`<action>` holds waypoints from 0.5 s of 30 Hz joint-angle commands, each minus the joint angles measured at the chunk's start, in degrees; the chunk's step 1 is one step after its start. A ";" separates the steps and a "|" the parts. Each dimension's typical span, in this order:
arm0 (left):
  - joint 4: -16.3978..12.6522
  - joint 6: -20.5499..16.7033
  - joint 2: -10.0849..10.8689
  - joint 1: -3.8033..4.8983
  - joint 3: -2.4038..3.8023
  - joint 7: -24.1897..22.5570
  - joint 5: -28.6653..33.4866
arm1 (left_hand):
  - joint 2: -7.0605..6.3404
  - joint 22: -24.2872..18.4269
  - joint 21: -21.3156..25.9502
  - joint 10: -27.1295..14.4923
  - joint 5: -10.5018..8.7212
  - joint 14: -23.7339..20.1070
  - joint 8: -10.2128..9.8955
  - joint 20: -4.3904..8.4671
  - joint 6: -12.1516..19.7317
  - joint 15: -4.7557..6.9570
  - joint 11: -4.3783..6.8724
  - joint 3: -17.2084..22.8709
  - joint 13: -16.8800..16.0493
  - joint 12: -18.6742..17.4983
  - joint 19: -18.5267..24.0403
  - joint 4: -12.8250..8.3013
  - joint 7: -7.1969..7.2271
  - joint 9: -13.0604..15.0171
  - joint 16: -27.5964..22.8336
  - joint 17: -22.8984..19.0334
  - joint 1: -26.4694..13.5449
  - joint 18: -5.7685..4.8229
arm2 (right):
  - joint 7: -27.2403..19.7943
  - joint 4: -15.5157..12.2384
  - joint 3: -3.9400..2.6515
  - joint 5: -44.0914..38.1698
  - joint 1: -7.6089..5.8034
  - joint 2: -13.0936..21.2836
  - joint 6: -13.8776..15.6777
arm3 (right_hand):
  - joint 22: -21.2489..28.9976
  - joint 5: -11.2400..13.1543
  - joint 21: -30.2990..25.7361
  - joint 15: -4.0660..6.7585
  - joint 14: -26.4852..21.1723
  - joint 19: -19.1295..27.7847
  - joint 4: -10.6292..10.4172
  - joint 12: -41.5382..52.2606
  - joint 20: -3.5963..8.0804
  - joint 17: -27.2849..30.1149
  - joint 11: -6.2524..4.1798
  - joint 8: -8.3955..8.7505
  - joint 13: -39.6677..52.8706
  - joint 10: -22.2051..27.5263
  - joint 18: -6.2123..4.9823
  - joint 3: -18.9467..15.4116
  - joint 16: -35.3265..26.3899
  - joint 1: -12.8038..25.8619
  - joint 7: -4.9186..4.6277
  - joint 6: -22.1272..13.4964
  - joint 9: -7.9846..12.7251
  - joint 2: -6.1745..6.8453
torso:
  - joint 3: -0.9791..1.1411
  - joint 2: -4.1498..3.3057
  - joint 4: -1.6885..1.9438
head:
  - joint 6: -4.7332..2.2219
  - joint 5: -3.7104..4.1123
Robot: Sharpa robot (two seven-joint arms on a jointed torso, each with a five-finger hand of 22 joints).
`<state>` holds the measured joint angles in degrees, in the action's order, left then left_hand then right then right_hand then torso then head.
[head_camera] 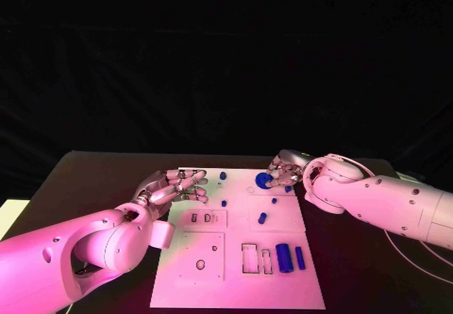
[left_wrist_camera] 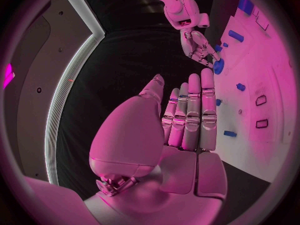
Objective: Assemble the parts on the task board
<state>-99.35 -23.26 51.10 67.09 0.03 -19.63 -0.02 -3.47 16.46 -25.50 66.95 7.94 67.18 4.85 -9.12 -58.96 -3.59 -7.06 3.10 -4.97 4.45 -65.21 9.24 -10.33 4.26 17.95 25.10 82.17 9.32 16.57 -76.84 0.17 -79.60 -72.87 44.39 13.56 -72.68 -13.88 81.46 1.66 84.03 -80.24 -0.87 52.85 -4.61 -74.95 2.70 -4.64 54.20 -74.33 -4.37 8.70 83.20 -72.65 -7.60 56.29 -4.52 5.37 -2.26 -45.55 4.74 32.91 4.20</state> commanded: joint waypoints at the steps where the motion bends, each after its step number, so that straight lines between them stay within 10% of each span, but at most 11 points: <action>1: -0.03 1.25 -0.11 0.07 0.04 -0.10 0.18 | 0.56 0.07 0.35 -0.15 -0.14 -0.37 -0.35 0.02 -0.29 -0.10 -0.08 -0.05 -0.09 -0.29 0.24 -0.36 -0.30 0.08 -0.28 0.05 0.01 0.66 | 0.89 0.23 0.00 -2.76 0.13 -0.33 -0.60 | -0.43 -0.36 0.47 -0.08 3.92 -0.47 -0.03 2.35 0.03 -2.25 -0.03 -0.42 2.46 -0.75 0.80 -0.50 0.57 -0.54 -0.24 0.14 -0.05 -0.06 | -0.01 0.01 0.02 | 0.06 -0.01; 15: -0.03 1.40 0.13 0.06 0.04 -0.08 0.18 | 0.59 0.07 0.38 -0.09 -0.14 -0.43 -0.34 0.01 -0.34 -0.10 -0.07 -0.02 -0.10 -0.27 0.30 -0.40 -0.28 0.09 -0.33 0.07 0.03 0.67 | 2.48 0.27 0.01 -6.75 0.40 -1.38 -0.27 | -3.37 -0.35 2.00 -0.09 4.23 -2.08 -0.48 8.16 -0.02 -4.45 -0.07 -0.72 8.58 -2.76 1.38 -0.92 1.87 -0.60 -0.17 0.74 -0.11 -0.58 | -0.03 0.05 0.07 | 0.37 -0.05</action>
<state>-99.29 -23.04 51.27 67.09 0.03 -19.51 0.02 -3.47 16.46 -25.50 66.95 7.94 67.18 4.85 -9.12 -59.17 -3.59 -7.06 3.10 -5.03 4.45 -65.21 9.24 -10.54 4.26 17.96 25.09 82.17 9.32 17.92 -76.47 0.17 -83.54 -72.58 43.14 13.64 -74.95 -14.10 83.24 1.66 84.02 -81.98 -1.44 60.85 -4.52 -74.94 2.72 -5.12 62.64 -76.75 -3.49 8.13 84.75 -73.17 -7.65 56.63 -4.58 4.85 -2.29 -45.53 4.77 33.17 4.12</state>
